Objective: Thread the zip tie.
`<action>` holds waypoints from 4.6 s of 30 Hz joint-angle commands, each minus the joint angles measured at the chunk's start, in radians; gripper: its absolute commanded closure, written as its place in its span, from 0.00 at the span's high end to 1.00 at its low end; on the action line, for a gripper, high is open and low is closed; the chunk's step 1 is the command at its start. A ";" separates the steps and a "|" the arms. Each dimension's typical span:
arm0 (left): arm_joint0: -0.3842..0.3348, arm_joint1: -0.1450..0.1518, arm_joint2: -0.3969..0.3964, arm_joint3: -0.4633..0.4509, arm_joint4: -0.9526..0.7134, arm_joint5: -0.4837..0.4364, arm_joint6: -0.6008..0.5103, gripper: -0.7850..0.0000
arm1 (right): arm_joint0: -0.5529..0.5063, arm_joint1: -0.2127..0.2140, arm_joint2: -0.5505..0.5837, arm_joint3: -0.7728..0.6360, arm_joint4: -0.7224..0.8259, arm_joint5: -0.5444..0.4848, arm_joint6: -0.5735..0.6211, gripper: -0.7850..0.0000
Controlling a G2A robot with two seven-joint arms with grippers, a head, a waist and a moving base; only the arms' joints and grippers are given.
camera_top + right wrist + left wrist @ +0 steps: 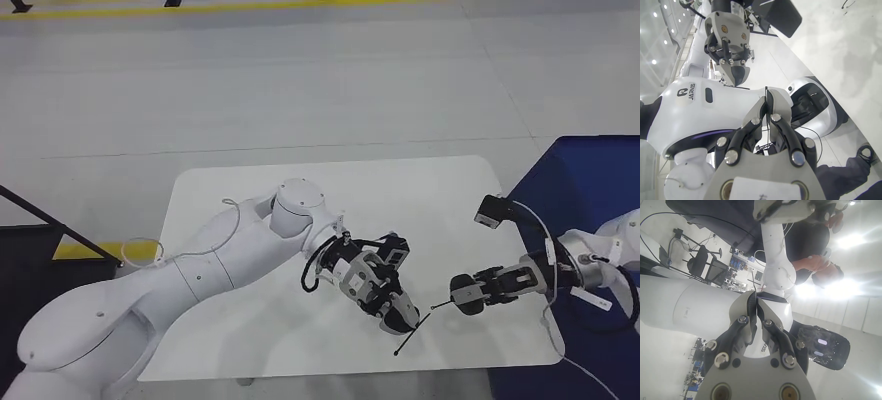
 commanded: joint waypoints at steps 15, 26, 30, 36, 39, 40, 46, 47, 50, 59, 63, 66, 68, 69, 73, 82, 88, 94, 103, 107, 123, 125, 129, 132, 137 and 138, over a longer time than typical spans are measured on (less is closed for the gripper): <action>0.019 -0.005 0.000 -0.044 0.054 0.045 0.045 0.00 | 0.003 0.011 -0.048 -0.041 -0.007 0.016 0.000 0.00; 0.022 -0.015 0.000 -0.038 0.067 0.052 0.052 0.00 | 0.059 0.066 -0.132 -0.032 0.045 -0.014 0.000 0.00; 0.015 -0.016 0.000 -0.037 0.075 0.057 0.057 0.00 | 0.078 0.099 -0.167 -0.038 0.060 -0.056 0.000 0.00; 0.014 -0.016 0.000 -0.038 0.077 0.058 0.058 0.00 | 0.080 0.102 -0.169 -0.036 0.063 -0.060 0.000 0.00; 0.014 -0.016 0.000 -0.038 0.077 0.058 0.058 0.00 | 0.080 0.102 -0.169 -0.036 0.063 -0.060 0.000 0.00; 0.014 -0.016 0.000 -0.038 0.077 0.058 0.058 0.00 | 0.080 0.102 -0.169 -0.036 0.063 -0.060 0.000 0.00; 0.038 -0.015 -0.006 -0.058 0.058 0.047 0.048 0.00 | 0.080 0.102 -0.169 -0.036 0.063 -0.060 0.000 0.00; 0.039 -0.013 -0.011 -0.058 0.067 0.050 0.051 0.00 | 0.071 0.100 -0.177 -0.043 0.069 -0.059 -0.004 0.00; 0.043 -0.010 -0.009 -0.075 0.088 0.056 0.057 0.00 | 0.056 0.097 -0.207 -0.048 0.098 -0.058 0.000 0.00; 0.052 -0.004 0.000 -0.090 0.073 0.059 0.059 0.00 | 0.100 0.114 -0.278 -0.010 0.120 -0.102 0.000 0.00; 0.059 0.006 0.000 -0.097 0.057 0.053 0.054 0.00 | 0.113 0.124 -0.305 0.011 0.126 -0.114 0.000 0.00; 0.066 0.012 0.000 -0.097 0.056 0.062 0.063 0.00 | 0.128 0.132 -0.316 0.013 0.129 -0.119 0.000 0.00; 0.064 0.013 0.000 -0.093 0.069 0.073 0.073 0.00 | 0.136 0.136 -0.325 0.012 0.132 -0.122 0.000 0.00; 0.067 0.013 0.000 -0.094 0.072 0.073 0.073 0.00 | 0.139 0.138 -0.330 0.013 0.136 -0.121 0.000 0.00; 0.086 0.010 0.000 -0.092 0.067 0.080 0.081 0.00 | 0.143 0.140 -0.335 0.015 0.143 -0.122 0.000 0.00; 0.085 0.007 0.000 -0.090 0.062 0.081 0.082 0.00 | 0.143 0.140 -0.335 0.015 0.143 -0.122 0.000 0.00; 0.084 -0.002 0.000 -0.073 0.055 0.088 0.089 0.00 | 0.143 0.140 -0.335 0.015 0.143 -0.122 0.000 0.00; 0.089 -0.008 0.000 -0.072 0.059 0.086 0.087 0.00 | 0.143 0.140 -0.335 0.015 0.143 -0.122 0.000 0.00; 0.090 -0.004 0.000 -0.076 0.057 0.084 0.085 0.00 | 0.143 0.140 -0.335 0.015 0.143 -0.122 0.000 0.00; 0.091 -0.003 0.000 -0.069 0.057 0.085 0.085 0.00 | 0.143 0.140 -0.335 0.015 0.143 -0.122 0.000 0.00; 0.098 -0.001 0.000 -0.083 0.059 0.084 0.085 0.00 | 0.143 0.140 -0.335 0.015 0.143 -0.122 0.000 0.00; 0.097 0.000 0.000 -0.082 0.060 0.083 0.083 0.00 | 0.143 0.140 -0.335 0.015 0.143 -0.122 0.000 0.00; 0.093 0.001 0.000 -0.075 0.053 0.075 0.076 0.00 | 0.143 0.140 -0.335 0.015 0.143 -0.122 0.000 0.00; 0.089 0.003 0.000 -0.070 0.061 0.072 0.072 0.00 | 0.143 0.140 -0.335 0.015 0.143 -0.122 0.000 0.00; 0.097 0.005 0.000 -0.072 0.063 0.077 0.078 0.00 | 0.143 0.140 -0.335 0.015 0.143 -0.122 0.000 0.00; 0.097 0.005 0.000 -0.074 0.063 0.079 0.079 0.00 | 0.143 0.140 -0.335 0.015 0.143 -0.122 0.000 0.00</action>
